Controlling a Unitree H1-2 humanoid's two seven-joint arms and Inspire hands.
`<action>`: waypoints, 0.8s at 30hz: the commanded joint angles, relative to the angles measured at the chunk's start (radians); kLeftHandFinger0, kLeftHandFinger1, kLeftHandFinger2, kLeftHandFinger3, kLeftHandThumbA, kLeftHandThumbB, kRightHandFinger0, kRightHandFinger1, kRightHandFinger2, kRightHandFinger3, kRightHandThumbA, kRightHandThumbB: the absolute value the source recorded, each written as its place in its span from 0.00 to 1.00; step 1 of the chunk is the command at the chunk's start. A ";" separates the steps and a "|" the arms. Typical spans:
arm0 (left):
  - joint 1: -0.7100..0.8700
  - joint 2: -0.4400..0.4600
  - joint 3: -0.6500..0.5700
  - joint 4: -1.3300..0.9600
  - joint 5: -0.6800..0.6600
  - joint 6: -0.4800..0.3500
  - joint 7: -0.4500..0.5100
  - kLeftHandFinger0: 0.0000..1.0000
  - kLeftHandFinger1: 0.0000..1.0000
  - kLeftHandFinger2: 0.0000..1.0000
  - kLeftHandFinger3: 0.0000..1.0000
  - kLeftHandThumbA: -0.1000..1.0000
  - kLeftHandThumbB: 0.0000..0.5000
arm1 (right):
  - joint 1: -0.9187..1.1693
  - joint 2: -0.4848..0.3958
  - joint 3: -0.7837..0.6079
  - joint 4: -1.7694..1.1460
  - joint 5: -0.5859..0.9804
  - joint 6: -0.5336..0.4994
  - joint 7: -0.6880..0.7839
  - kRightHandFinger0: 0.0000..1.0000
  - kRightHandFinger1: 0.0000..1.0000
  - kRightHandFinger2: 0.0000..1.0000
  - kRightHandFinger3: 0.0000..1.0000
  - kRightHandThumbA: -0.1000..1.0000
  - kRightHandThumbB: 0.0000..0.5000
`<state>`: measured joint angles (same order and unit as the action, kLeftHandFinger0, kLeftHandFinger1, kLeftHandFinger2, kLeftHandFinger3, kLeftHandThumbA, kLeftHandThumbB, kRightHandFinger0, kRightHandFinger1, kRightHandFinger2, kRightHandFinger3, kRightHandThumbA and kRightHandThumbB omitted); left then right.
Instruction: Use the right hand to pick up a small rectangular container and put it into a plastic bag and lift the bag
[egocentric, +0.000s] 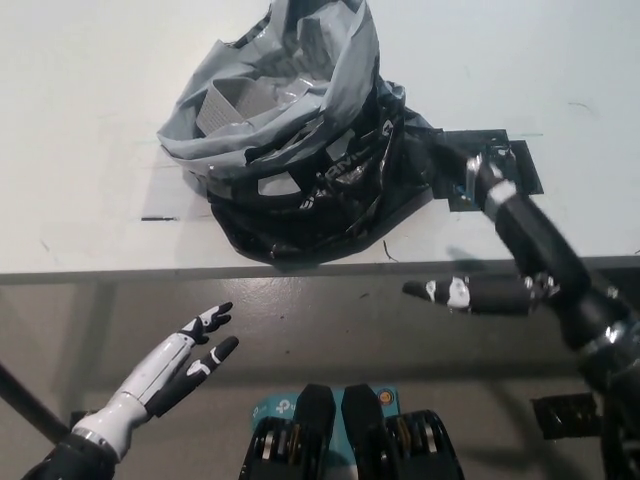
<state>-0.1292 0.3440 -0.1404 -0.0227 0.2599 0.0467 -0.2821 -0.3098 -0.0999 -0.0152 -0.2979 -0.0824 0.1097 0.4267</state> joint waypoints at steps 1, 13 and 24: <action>-0.061 -0.019 0.090 -0.023 -0.047 -0.124 0.108 1.00 1.00 1.00 1.00 0.99 0.22 | 0.111 0.052 -0.084 0.196 -0.163 -0.426 -0.332 1.00 1.00 1.00 1.00 0.91 0.26; 0.134 -0.133 0.167 -0.087 -0.066 -0.232 0.172 1.00 1.00 1.00 1.00 0.95 0.32 | 0.280 0.050 -0.042 0.175 -0.114 -0.218 -0.255 1.00 1.00 1.00 1.00 0.98 0.25; 0.245 -0.141 0.153 -0.097 -0.066 -0.271 0.161 1.00 1.00 1.00 1.00 0.90 0.30 | 0.399 0.037 0.011 0.148 -0.110 -0.221 -0.266 1.00 1.00 1.00 1.00 0.90 0.20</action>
<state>0.0921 0.2008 0.0137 -0.0817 0.2085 -0.1559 -0.1465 0.0676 -0.0645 -0.0218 -0.1059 -0.2005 -0.0683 0.1856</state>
